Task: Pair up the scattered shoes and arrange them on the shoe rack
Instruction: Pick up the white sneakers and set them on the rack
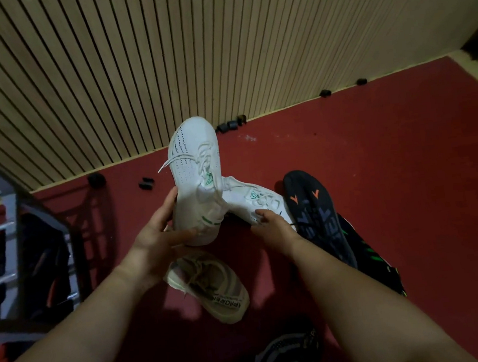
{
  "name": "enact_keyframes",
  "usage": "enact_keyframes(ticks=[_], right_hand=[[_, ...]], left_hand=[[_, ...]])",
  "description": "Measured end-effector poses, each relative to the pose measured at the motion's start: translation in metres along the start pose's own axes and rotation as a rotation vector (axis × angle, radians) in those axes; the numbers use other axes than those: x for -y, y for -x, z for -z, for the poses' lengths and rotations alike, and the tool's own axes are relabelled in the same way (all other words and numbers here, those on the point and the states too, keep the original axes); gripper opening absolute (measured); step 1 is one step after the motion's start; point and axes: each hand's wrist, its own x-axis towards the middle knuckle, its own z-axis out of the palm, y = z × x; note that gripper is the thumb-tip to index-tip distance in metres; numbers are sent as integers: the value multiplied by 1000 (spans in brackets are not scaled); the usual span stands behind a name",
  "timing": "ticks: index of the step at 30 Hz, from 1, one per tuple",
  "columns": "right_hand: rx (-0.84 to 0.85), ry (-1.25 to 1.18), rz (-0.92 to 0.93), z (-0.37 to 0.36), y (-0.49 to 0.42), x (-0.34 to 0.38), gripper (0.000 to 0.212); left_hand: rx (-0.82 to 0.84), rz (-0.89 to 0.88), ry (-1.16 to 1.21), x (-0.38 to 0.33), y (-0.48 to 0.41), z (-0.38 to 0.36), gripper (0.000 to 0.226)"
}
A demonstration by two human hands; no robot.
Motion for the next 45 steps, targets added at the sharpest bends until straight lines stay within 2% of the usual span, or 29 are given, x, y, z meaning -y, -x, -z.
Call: enact_keyframes(ticks=[3, 5, 7, 8, 11, 13, 16, 17, 18, 20, 22, 23, 25, 28, 31, 32, 34, 35, 37, 39, 40, 41, 42, 43, 44, 45], right_hand=[[-31, 120, 93, -15, -16, 28, 60], [-56, 164, 158, -28, -28, 44, 52], [-89, 245, 218, -40, -40, 57, 40], [-129, 277, 219, -45, -46, 63, 39], [-337, 346, 144, -57, -64, 71, 43], [-417, 396, 137, -68, -72, 73, 45], [-619, 627, 313, -68, -81, 81, 56], [-605, 704, 355, -65, -85, 83, 63], [-488, 748, 347, -59, -89, 85, 69], [-198, 751, 216, -48, -98, 86, 79], [-53, 748, 129, -41, -101, 82, 87], [-14, 791, 142, -42, -99, 79, 92], [5, 900, 220, -47, -92, 71, 95], [10, 956, 423, -47, -80, 54, 85], [223, 1039, 692, -38, -63, 34, 84], [275, 1074, 827, -34, -57, 26, 79], [236, 1149, 1130, -26, -49, 8, 51], [263, 1249, 1196, -20, -43, 6, 42], [307, 1475, 1232, -8, -37, 4, 46], [432, 1583, 1081, 2, -32, -1, 53], [435, 1512, 996, 5, -28, -2, 56], [342, 1377, 975, 4, -23, -4, 57], [167, 1198, 975, -1, -18, -6, 58], [-24, 976, 888, -8, -16, -12, 58], [-216, 675, 730, -13, -13, -16, 60], [-276, 349, 496, -19, -8, -15, 64]], left_hand=[[-30, 19, 51, -2, -3, 7, 86], [3, 12, 88, -1, -5, 14, 87], [58, 1, 158, 2, -5, 21, 98], [51, 6, 179, 3, -6, 23, 102], [-46, 19, 195, 10, -11, 33, 82], [-74, 39, 164, 12, -14, 38, 78], [-115, 51, 151, 13, -17, 46, 77], [-125, 50, 154, 13, -18, 48, 78], [-134, 46, 149, 12, -18, 49, 79], [-141, 37, 152, 12, -19, 52, 80], [-124, 36, 159, 11, -19, 52, 82], [-113, 35, 164, 9, -19, 52, 84], [-95, 34, 166, 6, -17, 50, 91], [-98, 32, 164, 6, -13, 48, 90], [-108, 31, 157, 10, -10, 49, 84], [-109, 30, 151, 12, -9, 50, 83], [-109, 36, 139, 14, -8, 50, 81], [-108, 41, 128, 14, -7, 49, 80], [-96, 49, 99, 16, -7, 49, 80], [-74, 61, 86, 17, -6, 46, 82], [-71, 64, 85, 17, -6, 45, 82], [-67, 66, 79, 17, -7, 43, 82], [-63, 66, 67, 18, -8, 41, 82], [-59, 68, 52, 18, -9, 40, 81], [-61, 72, 38, 20, -10, 38, 81], [-68, 77, 31, 21, -11, 36, 81]])
